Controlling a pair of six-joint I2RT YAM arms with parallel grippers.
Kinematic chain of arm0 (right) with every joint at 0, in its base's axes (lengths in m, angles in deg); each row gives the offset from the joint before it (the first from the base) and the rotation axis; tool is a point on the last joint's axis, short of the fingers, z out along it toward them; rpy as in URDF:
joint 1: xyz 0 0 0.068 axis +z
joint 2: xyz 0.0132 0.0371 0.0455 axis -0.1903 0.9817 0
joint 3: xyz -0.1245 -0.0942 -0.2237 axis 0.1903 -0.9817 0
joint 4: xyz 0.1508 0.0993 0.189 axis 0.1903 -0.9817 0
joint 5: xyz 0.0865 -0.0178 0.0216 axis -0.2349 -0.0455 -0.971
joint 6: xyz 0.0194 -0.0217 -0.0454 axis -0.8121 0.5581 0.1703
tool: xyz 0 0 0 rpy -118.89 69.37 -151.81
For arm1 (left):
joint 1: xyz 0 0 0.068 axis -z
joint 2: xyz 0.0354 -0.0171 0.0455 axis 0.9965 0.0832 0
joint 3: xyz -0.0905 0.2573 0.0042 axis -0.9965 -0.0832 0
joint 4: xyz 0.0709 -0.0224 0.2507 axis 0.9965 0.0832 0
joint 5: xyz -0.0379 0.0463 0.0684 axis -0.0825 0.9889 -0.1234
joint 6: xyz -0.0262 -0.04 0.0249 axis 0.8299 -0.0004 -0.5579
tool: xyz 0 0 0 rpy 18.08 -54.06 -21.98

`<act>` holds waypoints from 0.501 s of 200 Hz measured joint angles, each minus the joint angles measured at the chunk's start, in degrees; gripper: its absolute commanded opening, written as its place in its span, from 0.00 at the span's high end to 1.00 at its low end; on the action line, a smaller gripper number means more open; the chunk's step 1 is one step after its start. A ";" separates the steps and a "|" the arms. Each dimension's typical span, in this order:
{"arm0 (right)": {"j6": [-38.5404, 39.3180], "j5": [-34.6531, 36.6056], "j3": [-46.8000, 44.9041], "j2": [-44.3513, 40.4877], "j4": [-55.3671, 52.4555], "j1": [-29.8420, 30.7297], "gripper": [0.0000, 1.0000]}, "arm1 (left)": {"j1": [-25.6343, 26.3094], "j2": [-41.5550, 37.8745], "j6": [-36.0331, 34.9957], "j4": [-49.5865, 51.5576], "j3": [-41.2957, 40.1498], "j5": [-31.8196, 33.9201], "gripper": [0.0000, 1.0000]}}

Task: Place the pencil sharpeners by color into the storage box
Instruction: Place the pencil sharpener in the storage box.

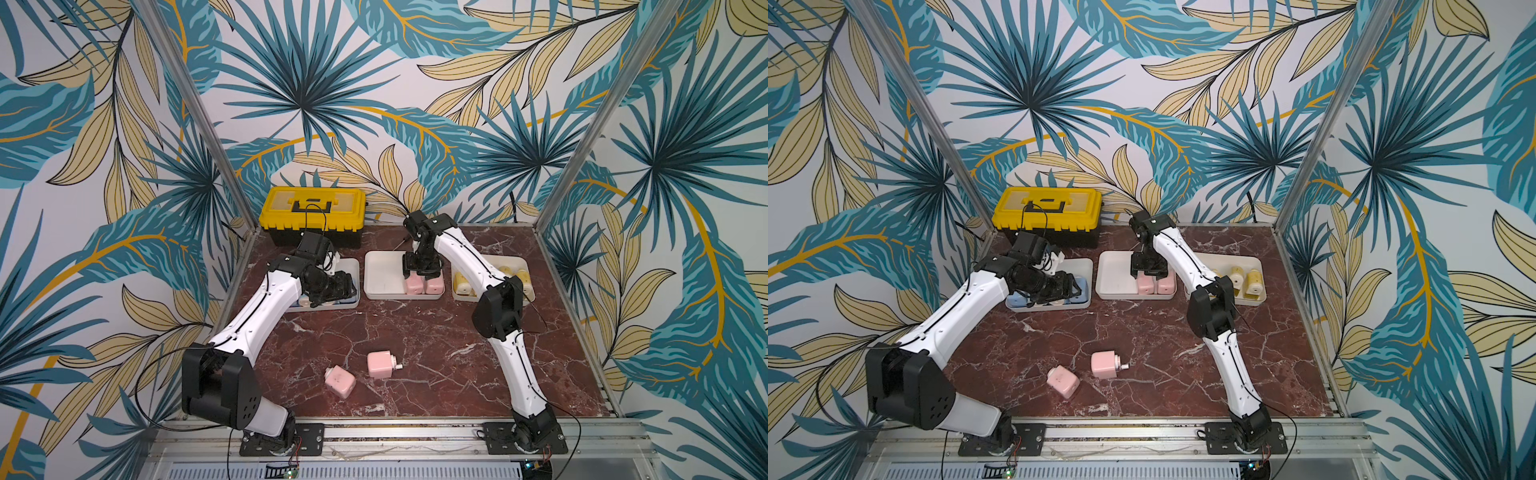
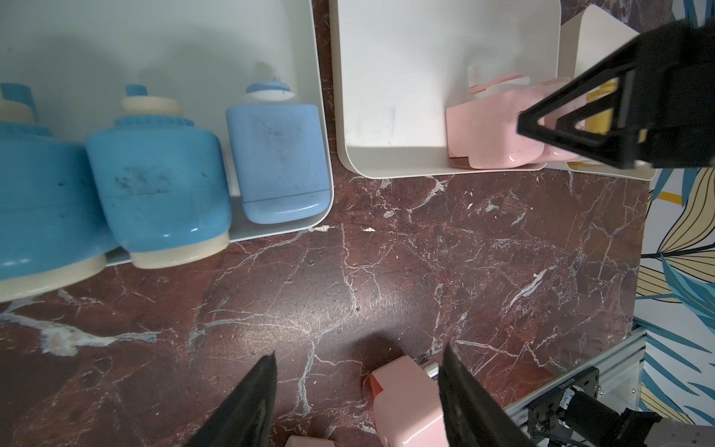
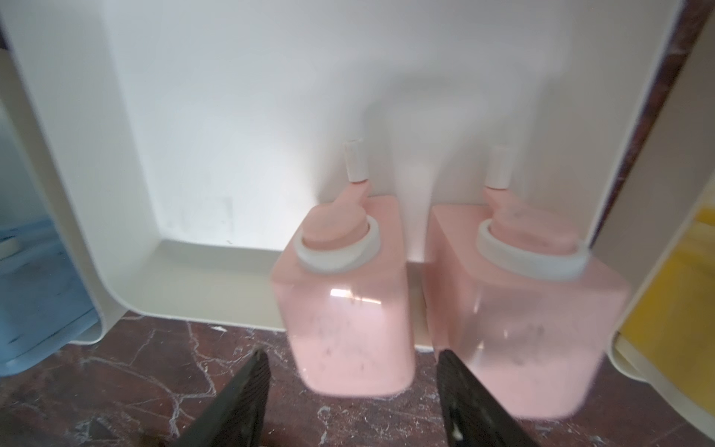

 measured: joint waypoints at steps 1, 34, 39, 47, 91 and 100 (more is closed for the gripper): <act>0.00 0.00 0.00 -0.46 0.07 -0.02 0.31 | 0.00 0.02 -0.02 -0.02 0.04 0.00 0.32; -0.15 1.18 0.02 -11.50 0.50 -1.18 0.43 | 0.00 1.09 0.09 -0.02 1.77 0.00 0.32; 0.00 1.49 0.02 -12.96 0.39 -1.57 0.48 | 0.00 1.16 0.11 -0.07 1.99 0.00 0.32; -0.04 2.36 0.02 -15.17 0.07 -2.43 0.58 | 0.00 1.20 0.17 -0.11 2.25 0.00 0.32; 2.56 6.23 -2.58 -19.91 -2.36 -12.13 0.92 | 0.00 1.92 1.73 -0.46 2.97 -0.83 0.34; 3.02 6.62 -3.43 -19.21 -2.54 -14.12 0.92 | 0.00 2.60 2.08 -0.59 3.26 -0.87 0.34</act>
